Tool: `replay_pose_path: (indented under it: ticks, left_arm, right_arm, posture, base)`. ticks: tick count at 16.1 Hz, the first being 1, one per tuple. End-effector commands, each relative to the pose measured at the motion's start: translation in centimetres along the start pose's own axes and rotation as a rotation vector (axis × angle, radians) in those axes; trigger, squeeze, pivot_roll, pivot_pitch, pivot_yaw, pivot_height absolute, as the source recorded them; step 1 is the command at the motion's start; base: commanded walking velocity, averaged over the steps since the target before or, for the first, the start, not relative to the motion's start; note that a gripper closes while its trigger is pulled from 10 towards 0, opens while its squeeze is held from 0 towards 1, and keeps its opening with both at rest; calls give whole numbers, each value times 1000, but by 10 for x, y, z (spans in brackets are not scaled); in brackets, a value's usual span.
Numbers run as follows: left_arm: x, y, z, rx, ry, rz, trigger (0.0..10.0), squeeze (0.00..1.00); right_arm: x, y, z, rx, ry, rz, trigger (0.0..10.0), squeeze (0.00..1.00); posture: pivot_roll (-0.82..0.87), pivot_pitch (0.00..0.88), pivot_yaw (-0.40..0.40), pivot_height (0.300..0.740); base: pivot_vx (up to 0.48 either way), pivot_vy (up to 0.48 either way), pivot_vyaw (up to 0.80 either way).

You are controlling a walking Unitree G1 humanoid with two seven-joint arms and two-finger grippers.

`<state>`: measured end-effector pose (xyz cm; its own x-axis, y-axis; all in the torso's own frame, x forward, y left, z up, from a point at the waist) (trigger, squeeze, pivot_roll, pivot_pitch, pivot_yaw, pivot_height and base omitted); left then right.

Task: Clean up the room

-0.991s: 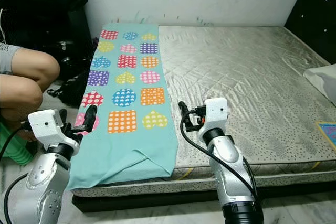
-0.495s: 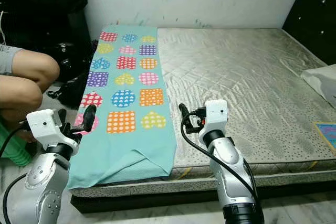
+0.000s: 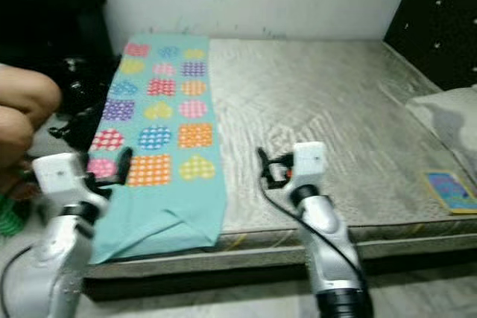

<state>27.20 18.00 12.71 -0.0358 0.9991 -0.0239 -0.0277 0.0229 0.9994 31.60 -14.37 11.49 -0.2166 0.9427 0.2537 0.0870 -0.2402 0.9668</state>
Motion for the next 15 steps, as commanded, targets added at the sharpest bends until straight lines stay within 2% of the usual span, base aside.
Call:
replay_pose_path:
  ticks: [1, 7, 15]
  left_arm:
    - [-7, 1, 0, 0, -15, -9, 10000, 0]
    - [-11, 7, 0, -48, -56, -36, 10000, 0]
    - [-13, 7, -1, -59, -84, -30, 10000, 0]
  right_arm:
    - [-8, 3, -1, 2, -24, -8, 10000, 0]
    - [-8, 3, -1, 2, -26, -11, 10000, 0]
    - [-8, 1, -1, 3, -22, -11, 10000, 0]
  posture:
    - [-32, 3, -34, 740]
    - [-37, 3, -32, 740]
    - [-35, 0, -30, 740]
  base:
    - [0, -371, 0]
    - [0, -49, 0]
    - [302, 0, 0]
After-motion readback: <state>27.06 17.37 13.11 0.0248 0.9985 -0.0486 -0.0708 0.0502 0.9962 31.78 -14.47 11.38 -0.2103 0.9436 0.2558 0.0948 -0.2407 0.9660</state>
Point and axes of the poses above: a point about 5 cm out from each wrist's last joint towards the gripper, its own z axis pointing out of the wrist towards the gripper, its own y axis along the axis of the wrist's last joint, x = y × z, the point moved 1 cm from there along z, pointing out of the wrist towards the gripper, and after that the axes turned 12 degrees about z, right-handed, at the moved point
